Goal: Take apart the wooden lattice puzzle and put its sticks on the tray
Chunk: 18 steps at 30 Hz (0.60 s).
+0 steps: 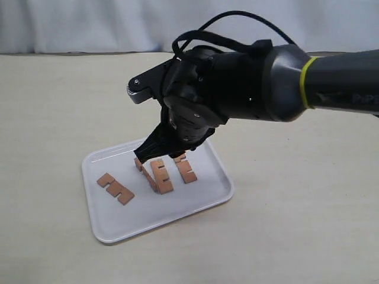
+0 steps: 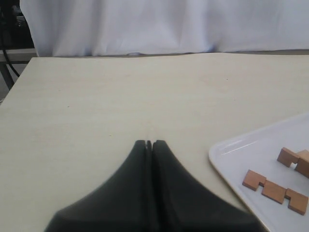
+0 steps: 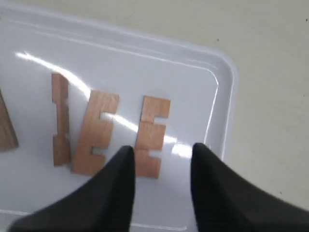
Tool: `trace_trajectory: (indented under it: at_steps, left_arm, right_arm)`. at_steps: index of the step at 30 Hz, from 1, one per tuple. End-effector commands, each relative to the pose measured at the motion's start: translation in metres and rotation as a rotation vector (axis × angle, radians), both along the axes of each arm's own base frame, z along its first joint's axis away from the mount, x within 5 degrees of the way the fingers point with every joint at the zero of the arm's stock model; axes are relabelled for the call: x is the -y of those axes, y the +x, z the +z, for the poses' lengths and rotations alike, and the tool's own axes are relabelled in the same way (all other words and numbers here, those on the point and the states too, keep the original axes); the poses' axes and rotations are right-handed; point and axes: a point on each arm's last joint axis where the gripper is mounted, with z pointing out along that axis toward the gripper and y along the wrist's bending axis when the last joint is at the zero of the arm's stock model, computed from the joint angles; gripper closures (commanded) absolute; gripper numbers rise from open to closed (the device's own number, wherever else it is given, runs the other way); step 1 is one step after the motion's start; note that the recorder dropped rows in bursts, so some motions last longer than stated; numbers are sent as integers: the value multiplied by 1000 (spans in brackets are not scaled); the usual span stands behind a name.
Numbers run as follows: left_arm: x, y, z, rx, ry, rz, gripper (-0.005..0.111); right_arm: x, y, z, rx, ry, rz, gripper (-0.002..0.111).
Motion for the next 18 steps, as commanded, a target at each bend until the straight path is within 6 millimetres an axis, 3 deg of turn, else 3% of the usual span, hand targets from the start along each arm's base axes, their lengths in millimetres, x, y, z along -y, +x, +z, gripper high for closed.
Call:
trace_trajectory:
  at_steps: [1,2,6,9,13,18]
  left_arm:
    - [0,0,0,5,-2,0,107]
    - [0,0,0,5,-2,0,107]
    - [0,0,0,5,-2,0,107]
    - [0,0,0,9,-2,0,107]
    - [0,0,0,9,-2,0,107]
    - [0,0,0,9,-2,0,107]
  right_arm:
    - [-4,-19,3,-76,-115,79,99]
    - [-4,-24,0,-91,-123,85,104]
    - [-6,-38,-15,-90,-15,131,104]
    - [4,-44,-22,-114,37,142,104]
    - [37,-43,-18,-218,55,114,104]
    - [93,-46,13,-210,232,12,104]
